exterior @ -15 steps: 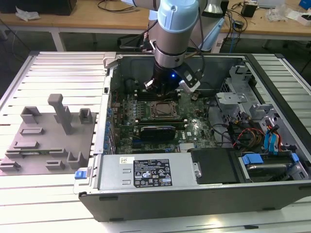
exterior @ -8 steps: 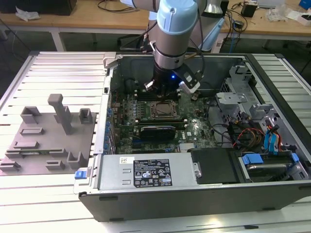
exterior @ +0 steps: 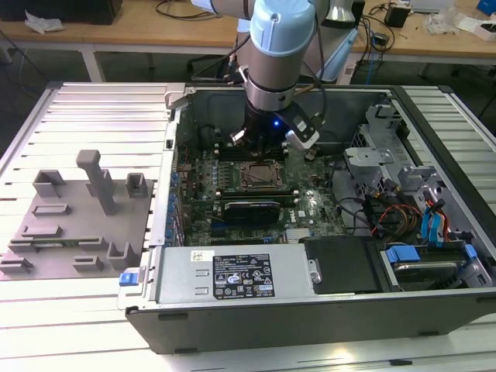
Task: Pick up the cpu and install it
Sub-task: 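Install the first cpu locking lever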
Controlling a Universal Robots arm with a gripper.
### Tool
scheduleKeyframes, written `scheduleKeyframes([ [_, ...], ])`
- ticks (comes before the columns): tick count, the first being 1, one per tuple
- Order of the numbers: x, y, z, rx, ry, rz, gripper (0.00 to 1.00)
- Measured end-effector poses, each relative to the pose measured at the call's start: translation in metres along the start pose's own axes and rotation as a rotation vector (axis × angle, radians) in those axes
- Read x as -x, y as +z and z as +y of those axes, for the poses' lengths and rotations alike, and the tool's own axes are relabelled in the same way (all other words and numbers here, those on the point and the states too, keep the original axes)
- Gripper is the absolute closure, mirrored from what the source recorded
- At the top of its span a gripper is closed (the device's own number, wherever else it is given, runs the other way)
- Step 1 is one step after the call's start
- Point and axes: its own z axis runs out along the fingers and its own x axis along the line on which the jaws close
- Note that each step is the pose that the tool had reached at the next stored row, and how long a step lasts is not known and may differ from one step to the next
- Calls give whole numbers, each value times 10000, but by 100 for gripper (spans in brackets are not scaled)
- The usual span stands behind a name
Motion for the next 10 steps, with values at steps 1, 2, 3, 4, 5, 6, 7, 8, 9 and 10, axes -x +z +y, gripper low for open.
scheduleKeyframes([
  [1,1,-14,3,-1,-1,1,89],
  [2,3,-40,8,0,-1,-1,89],
  [3,4,-58,12,-1,-1,-2,89],
  [4,6,-86,17,-3,-1,-3,89],
  [5,7,-99,19,-3,-1,-4,89],
  [6,7,-99,19,-3,-1,-5,89],
  [7,7,-99,21,-4,7,-6,89],
  [8,6,-98,26,-6,26,-9,89],
  [9,6,-97,31,-8,38,-11,89],
  [10,6,-94,39,-7,51,-14,89],
])
